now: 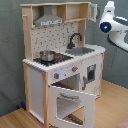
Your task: Play with the kitchen
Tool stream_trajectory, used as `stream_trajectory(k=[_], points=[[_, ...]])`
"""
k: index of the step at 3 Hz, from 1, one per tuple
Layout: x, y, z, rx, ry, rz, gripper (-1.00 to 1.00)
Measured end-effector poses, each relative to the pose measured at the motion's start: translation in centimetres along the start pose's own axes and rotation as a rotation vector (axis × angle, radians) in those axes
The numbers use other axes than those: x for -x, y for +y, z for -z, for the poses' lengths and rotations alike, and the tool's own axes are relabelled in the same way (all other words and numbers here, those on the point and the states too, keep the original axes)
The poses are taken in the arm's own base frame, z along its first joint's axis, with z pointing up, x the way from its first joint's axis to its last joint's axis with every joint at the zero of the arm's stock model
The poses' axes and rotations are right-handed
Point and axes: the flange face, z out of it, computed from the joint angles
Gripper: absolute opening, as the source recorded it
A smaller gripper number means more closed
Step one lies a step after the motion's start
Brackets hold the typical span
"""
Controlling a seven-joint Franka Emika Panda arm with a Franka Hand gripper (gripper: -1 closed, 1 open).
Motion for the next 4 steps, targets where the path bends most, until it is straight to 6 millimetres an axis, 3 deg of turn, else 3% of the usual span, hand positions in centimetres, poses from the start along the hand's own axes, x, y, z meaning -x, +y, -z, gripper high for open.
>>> stream_trajectory(k=[2, 4], points=[[-4.0, -2.4, 0.7, -0.127, 0.068, 0.073, -1.00], [-7.9, -6.3, 3.1, -0.234, 0.136, 0.127, -1.00]])
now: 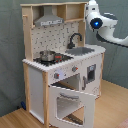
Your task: Play with the kitchen
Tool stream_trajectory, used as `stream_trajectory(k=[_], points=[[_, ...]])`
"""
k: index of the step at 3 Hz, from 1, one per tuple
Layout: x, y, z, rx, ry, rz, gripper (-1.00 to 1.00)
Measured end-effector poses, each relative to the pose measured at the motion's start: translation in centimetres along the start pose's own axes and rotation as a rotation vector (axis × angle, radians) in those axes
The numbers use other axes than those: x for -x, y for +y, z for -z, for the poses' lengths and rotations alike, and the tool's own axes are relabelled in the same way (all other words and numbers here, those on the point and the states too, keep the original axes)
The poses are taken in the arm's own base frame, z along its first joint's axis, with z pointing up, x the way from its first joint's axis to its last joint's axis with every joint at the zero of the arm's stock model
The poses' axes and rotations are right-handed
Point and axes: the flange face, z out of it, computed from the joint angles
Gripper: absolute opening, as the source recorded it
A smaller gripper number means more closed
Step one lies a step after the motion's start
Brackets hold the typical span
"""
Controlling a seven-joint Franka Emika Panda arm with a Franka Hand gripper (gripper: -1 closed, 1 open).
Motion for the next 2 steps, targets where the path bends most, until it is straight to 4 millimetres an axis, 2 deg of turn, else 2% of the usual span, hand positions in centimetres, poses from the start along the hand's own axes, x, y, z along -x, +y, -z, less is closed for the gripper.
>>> stream_trajectory(k=[2], points=[[-4.1, -2.7, 0.3, -0.041, 0.056, 0.027, -1.00]])
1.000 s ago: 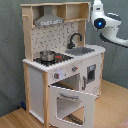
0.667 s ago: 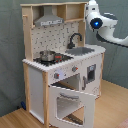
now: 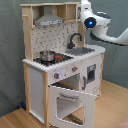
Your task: Play with the kitchen
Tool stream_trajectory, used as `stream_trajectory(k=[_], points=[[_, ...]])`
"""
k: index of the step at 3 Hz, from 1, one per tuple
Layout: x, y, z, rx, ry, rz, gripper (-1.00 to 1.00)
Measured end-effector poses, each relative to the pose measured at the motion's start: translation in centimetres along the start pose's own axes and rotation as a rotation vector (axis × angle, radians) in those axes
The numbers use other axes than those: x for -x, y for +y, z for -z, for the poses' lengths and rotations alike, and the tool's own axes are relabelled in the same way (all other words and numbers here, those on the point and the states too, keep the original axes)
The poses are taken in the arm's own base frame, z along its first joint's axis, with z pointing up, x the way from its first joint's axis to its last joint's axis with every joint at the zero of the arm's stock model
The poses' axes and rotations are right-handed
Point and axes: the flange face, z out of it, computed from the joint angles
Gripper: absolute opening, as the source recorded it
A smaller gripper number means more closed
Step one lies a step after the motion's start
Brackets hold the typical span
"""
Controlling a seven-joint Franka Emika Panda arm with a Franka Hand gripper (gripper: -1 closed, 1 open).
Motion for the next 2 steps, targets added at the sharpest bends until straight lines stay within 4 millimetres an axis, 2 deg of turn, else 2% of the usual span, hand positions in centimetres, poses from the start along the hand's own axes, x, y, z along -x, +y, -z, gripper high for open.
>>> stream_trajectory(k=[2], points=[[-3.1, -1.8, -1.6, -0.010, 0.049, 0.031, -1.00]])
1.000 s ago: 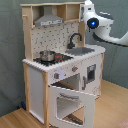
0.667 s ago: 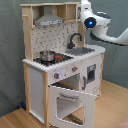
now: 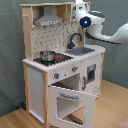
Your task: Play with the kitchen
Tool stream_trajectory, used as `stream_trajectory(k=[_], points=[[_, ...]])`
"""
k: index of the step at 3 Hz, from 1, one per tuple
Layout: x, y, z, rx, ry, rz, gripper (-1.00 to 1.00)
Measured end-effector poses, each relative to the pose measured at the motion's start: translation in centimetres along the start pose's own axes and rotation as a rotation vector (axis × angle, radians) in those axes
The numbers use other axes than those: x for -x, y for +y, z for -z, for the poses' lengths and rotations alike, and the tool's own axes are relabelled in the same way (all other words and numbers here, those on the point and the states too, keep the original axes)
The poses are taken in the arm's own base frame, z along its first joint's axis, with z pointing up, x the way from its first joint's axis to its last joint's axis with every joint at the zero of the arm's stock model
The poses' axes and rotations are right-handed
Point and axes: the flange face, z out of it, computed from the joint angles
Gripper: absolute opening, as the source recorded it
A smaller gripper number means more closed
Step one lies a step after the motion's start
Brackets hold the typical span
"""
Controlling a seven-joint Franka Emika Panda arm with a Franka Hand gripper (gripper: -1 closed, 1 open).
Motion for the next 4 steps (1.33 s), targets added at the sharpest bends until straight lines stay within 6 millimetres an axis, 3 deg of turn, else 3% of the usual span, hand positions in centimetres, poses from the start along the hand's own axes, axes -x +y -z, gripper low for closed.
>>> stream_trajectory(k=[1, 2, 3, 4], points=[[-0.7, -1.7, -1.5, 0.000, 0.019, 0.028, -1.00], [-2.3, -2.7, -1.0, 0.001, 0.055, 0.100, -1.00], [-3.6, -2.5, 3.6, -0.021, 0.089, 0.117, -1.00], [-4.7, -4.5, 9.4, -0.099, 0.146, 0.108, -1.00]])
